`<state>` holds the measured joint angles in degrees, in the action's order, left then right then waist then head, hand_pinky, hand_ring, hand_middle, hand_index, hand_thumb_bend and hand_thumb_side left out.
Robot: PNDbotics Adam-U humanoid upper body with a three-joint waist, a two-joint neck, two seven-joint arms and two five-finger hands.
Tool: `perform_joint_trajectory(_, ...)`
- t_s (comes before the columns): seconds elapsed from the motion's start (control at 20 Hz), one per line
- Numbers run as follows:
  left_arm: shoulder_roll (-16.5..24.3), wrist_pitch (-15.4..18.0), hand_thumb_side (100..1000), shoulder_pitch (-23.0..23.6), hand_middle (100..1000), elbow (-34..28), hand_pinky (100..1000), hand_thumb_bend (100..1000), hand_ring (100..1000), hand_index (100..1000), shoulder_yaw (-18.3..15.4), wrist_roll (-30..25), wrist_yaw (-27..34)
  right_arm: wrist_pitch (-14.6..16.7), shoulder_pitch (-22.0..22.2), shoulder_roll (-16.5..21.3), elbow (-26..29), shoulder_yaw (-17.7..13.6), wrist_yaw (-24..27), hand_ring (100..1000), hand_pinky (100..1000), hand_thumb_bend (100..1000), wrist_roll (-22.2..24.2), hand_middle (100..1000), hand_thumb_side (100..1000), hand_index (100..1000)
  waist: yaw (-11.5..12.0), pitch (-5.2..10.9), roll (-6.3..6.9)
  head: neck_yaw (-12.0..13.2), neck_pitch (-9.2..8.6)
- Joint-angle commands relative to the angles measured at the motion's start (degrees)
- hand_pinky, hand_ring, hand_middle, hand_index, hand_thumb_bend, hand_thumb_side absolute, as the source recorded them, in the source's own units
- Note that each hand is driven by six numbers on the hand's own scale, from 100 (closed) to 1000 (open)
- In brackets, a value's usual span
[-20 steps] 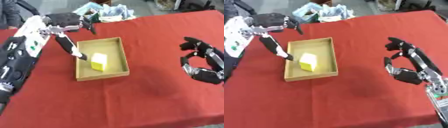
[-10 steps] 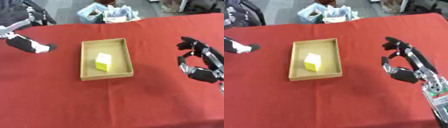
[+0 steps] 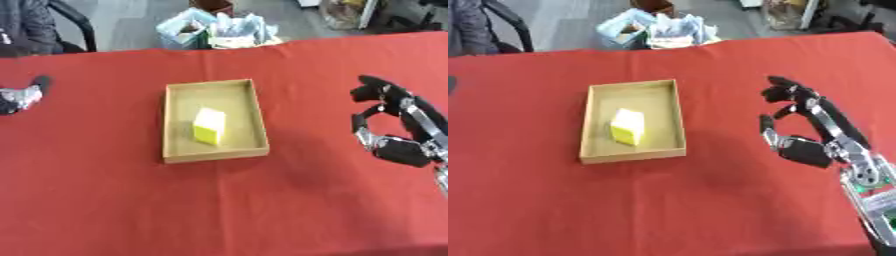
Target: Pick up objects on the table and place them in the box.
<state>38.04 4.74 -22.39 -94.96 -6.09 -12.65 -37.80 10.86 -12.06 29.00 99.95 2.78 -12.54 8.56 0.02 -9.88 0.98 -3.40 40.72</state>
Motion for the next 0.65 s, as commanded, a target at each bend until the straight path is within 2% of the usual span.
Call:
perform_joint_trajectory(0.05, -0.4, -2.4, 611, 1.7, 636, -2.3, 727, 234, 620, 794, -3.1, 2.9, 2.0, 0.0, -0.4, 0.7, 0.6, -0.9, -0.3, 805, 631, 100, -0.5, 777, 278, 964, 0.1, 0.66, -0.09, -0.3, -0.50)
perform_joint_trajectory(0.3, -3.8, -4.3, 621, 5.7, 621, -3.4, 720, 196, 596, 786, -5.6, 7.1, 6.7, -0.1, -0.5, 0.3, 0.6, -0.9, -0.2, 804, 631, 100, -0.5, 777, 280, 964, 0.4, 0.57, -0.43, -0.2, -0.43)
perform_joint_trajectory(0.65, -6.7, -4.1, 624, 8.6, 618, -4.3, 729, 178, 594, 781, -7.1, 9.9, 9.9, -0.2, -0.4, 0.1, 0.6, -1.0, -0.1, 803, 631, 100, -0.7, 777, 285, 964, 0.4, 0.46, -0.75, 0.1, -0.20)
